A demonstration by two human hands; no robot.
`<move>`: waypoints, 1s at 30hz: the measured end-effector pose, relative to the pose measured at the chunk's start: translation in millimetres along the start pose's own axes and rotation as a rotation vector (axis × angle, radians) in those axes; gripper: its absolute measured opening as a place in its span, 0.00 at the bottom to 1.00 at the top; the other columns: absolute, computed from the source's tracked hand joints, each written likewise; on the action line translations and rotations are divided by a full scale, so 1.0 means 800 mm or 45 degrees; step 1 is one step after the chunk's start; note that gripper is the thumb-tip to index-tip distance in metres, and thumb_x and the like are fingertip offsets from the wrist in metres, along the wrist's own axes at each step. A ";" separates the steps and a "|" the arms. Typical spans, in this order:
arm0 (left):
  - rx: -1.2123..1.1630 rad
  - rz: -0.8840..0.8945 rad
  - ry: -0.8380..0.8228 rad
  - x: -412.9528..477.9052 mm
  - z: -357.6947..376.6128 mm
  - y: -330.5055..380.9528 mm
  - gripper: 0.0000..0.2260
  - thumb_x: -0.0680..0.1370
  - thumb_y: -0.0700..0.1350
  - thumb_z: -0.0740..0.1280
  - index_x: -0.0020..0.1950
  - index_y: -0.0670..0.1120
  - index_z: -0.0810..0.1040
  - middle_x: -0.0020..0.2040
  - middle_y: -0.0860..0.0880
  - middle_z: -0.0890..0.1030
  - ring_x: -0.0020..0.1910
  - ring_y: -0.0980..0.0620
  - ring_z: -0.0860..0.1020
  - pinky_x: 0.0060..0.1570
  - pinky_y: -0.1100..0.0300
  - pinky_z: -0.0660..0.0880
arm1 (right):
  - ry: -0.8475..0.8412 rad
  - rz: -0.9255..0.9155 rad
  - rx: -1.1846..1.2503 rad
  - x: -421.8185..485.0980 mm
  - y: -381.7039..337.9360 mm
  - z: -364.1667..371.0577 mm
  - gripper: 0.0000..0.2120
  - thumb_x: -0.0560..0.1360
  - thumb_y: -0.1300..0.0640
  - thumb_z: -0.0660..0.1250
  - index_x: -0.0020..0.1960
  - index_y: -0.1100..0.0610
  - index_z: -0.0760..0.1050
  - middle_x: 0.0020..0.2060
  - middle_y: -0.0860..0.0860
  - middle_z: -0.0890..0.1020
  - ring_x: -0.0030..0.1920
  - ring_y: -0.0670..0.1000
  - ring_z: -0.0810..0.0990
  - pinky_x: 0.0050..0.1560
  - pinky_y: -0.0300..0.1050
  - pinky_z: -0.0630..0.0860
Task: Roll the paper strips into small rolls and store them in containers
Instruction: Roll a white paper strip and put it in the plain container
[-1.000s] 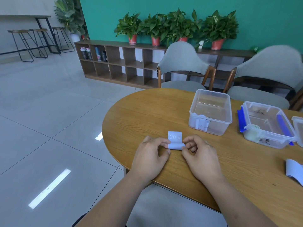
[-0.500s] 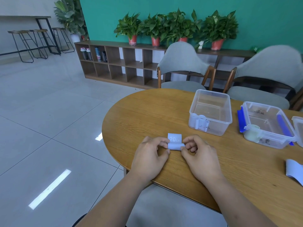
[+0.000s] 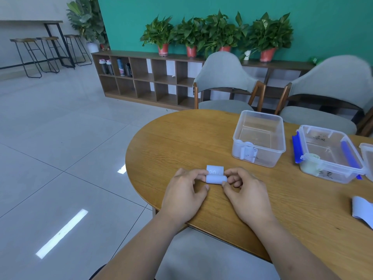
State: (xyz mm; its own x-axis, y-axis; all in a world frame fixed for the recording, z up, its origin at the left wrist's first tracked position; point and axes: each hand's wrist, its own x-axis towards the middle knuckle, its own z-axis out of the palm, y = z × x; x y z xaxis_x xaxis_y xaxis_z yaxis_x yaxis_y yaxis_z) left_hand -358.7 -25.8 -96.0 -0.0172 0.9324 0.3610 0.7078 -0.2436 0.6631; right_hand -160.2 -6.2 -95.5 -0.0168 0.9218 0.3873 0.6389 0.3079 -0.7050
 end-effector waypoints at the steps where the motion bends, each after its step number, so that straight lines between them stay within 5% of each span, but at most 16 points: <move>1: -0.009 -0.001 0.010 0.000 0.000 0.000 0.17 0.77 0.48 0.74 0.64 0.61 0.81 0.49 0.68 0.83 0.54 0.61 0.73 0.51 0.73 0.68 | -0.002 0.001 0.012 0.000 -0.001 0.000 0.12 0.73 0.56 0.77 0.52 0.42 0.80 0.38 0.40 0.82 0.45 0.42 0.80 0.50 0.42 0.78; 30: 0.037 0.048 0.008 0.001 0.000 -0.001 0.17 0.76 0.48 0.74 0.65 0.58 0.82 0.51 0.65 0.82 0.55 0.64 0.71 0.54 0.70 0.70 | -0.029 -0.011 -0.014 0.004 0.011 0.004 0.12 0.73 0.53 0.77 0.55 0.42 0.83 0.42 0.38 0.82 0.45 0.41 0.79 0.50 0.42 0.78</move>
State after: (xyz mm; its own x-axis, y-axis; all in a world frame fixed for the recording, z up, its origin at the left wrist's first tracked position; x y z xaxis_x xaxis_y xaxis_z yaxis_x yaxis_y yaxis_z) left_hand -359.2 -25.0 -96.0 0.0058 0.9211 0.3894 0.7283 -0.2707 0.6295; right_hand -157.4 0.3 -102.5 -0.0398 0.9243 0.3796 0.6470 0.3133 -0.6952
